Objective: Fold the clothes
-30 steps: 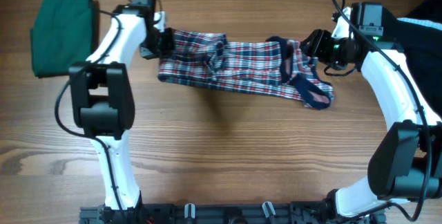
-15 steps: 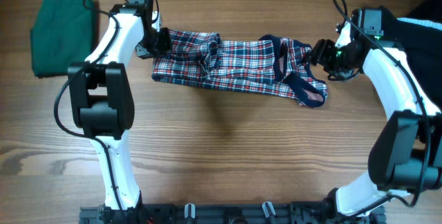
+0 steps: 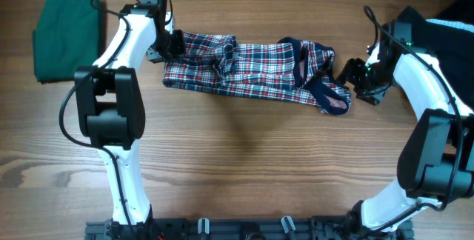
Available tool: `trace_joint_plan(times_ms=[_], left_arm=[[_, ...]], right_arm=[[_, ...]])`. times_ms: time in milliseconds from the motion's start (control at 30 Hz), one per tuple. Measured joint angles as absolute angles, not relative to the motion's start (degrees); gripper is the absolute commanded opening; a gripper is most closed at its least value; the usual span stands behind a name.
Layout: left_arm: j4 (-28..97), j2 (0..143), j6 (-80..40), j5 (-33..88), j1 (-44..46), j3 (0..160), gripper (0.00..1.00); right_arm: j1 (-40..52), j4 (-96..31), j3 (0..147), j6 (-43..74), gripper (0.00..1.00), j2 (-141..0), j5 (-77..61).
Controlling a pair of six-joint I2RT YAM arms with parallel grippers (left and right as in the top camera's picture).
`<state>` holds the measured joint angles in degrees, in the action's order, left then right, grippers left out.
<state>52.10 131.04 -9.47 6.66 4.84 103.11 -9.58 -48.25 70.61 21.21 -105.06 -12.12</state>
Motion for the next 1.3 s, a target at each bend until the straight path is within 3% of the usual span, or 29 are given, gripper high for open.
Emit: trace_joint_plan(times_ms=[433,833,1167,1233,1300], left_arm=[[52.12,131.04,-9.47,6.48,4.89,103.11,0.04],[52.12,131.04,-9.47,6.26,4.99,103.11,0.04],[52.07,131.04,-9.47,5.13,5.58,103.15,0.04],[52.07,131.04,-9.47,4.97,5.63,103.15,0.04],[52.07,131.04,-9.47,4.95,5.63,103.15,0.04]], right_arm=[[-10.09,-29.85,60.69,22.46,0.74,-105.38,-19.51],[-10.26,-16.95,56.03,22.92,0.81,-105.89,-34.7],[-4.78,-9.26,55.72,24.34,0.82,-106.19,-41.01],[-3.29,-8.62,55.72,24.64,0.75,-106.19,-41.12],[-1.93,-8.45,55.72,25.23,0.49,-106.19,-41.1]])
